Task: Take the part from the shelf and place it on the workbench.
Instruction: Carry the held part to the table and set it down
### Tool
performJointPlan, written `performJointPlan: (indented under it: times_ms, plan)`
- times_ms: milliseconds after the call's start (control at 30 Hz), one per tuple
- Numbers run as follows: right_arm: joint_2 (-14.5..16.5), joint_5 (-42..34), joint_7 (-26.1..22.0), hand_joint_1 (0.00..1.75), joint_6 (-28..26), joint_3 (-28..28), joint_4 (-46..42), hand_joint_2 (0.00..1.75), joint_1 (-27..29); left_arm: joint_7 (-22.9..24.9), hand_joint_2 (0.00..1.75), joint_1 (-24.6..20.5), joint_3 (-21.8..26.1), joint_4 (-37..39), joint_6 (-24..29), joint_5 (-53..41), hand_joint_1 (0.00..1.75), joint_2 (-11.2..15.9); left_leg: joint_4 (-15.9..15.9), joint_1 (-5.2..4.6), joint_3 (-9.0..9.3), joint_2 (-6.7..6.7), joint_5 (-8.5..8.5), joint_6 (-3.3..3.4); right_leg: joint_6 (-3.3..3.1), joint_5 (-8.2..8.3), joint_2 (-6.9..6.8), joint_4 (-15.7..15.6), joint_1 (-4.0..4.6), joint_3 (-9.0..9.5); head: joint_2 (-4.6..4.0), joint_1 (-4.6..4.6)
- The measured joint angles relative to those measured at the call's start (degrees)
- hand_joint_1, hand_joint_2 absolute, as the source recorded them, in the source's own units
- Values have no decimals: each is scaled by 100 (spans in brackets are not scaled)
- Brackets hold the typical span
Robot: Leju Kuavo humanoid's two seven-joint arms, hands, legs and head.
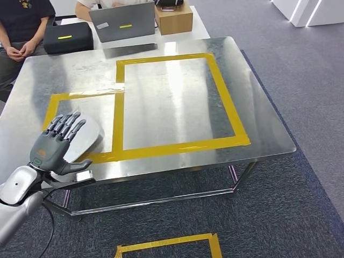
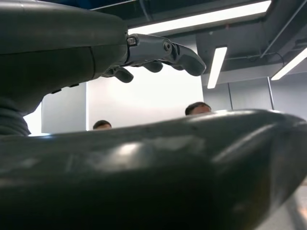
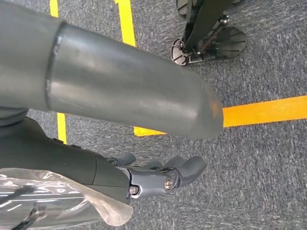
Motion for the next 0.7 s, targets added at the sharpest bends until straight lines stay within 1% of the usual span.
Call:
performJointPlan:
  times_ms: [33,67,100,133,167,233,267,300,333,367,400,433,467,500,533,567,600,633,667,700]
  plan:
    - [0,-2,-1,0,-1,0,0,0,0,0,0,0,2,-3,12,-10,0,1,-9,-2,3,0,12,17,17,11,1,-9,0,6,0,-1]
    - [0,-4,-1,0,-1,0,0,0,0,0,0,0,4,-12,23,-20,0,1,-50,17,16,5,44,36,33,7,2,-11,1,6,0,1]
    - [-1,-5,-2,0,-3,0,-1,0,0,0,0,-1,7,-23,32,-32,0,-1,-103,36,32,15,83,57,50,-32,-1,13,8,-13,0,3]
    - [-2,-8,-4,0,-7,0,-1,0,-1,0,0,-2,8,-38,41,-42,0,-4,-158,57,44,26,120,81,62,-140,-4,125,15,-67,0,13]
    - [-3,-10,-6,0,-10,0,-2,0,-2,0,0,-1,9,-51,49,-51,0,-10,-200,78,48,38,149,96,73,-312,-9,359,17,-171,0,25]
    - [-4,-14,-8,0,-13,1,-1,0,-1,0,0,18,4,-63,57,-56,0,-25,-205,81,18,52,171,105,106,-700,-17,1069,6,-466,0,42]
    - [-4,-15,-7,0,-13,1,-1,0,2,0,0,34,2,-64,56,-57,0,-34,-199,83,-1,57,177,95,126,-808,-20,1368,-4,-584,0,43]
    - [-5,-16,-7,0,-13,1,-1,0,5,0,0,50,0,-64,56,-58,0,-43,-190,88,-18,60,186,82,146,-804,-23,1485,-16,-617,0,42]
    - [-10,-17,-7,0,-15,1,-2,0,6,1,0,61,-1,-64,55,-59,0,-50,-178,99,-35,61,195,64,165,-694,-26,1389,-29,-544,0,43]
    - [-15,-19,-7,0,-16,0,-3,0,5,1,0,67,0,-67,55,-59,0,-55,-159,114,-52,60,200,43,185,-503,-27,1067,-46,-360,0,44]
    - [-20,-19,-7,0,-18,0,-5,0,1,3,0,69,1,-73,55,-60,0,-58,-132,128,-72,58,203,12,210,-351,-20,653,-63,-133,0,44]
    - [-23,-19,-7,0,-18,1,-5,0,-5,6,0,68,4,-84,55,-61,0,-55,-102,134,-100,49,208,-27,201,-231,2,317,-66,64,0,48]
    - [-23,-19,-8,0,-17,1,-5,0,-10,8,0,66,7,-96,55,-63,0,-52,-72,132,-124,40,214,-66,183,-170,25,99,-68,189,0,48]
    - [-22,-19,-8,0,-16,2,-5,0,-15,10,0,64,10,-107,56,-65,0,-48,-49,123,-146,32,223,-100,157,-174,48,21,-64,235,0,49]
    - [-22,-18,-8,0,-16,2,-4,0,-15,11,0,64,13,-116,56,-67,0,-44,-33,113,-164,21,237,-126,111,-159,61,35,-57,231,0,50]
    - [-22,-18,-8,0,-16,2,-4,0,-13,13,0,65,13,-120,56,-68,0,-42,-27,110,-170,13,255,-148,88,-165,59,45,-58,211,0,45]
    - [-22,-19,-5,0,-16,1,-4,0,-9,15,0,67,13,-124,56,-67,0,-38,-21,113,-182,8,268,-170,50,-160,47,46,-64,183,0,45]
    - [-22,-20,-2,0,-16,1,-5,0,-7,18,0,71,14,-127,55,-66,0,-33,9,118,-206,20,232,-195,-4,-140,30,53,-67,156,0,39]
    - [-23,-23,2,0,-16,0,-5,0,-5,22,0,75,15,-128,52,-65,0,-28,110,123,-250,46,119,-218,-59,-108,11,56,-68,122,0,29]
    - [-23,-28,9,0,-17,0,-6,0,-4,26,0,77,15,-132,50,-64,0,-26,328,129,-328,77,-81,-237,-114,-68,-12,52,-67,79,0,19]
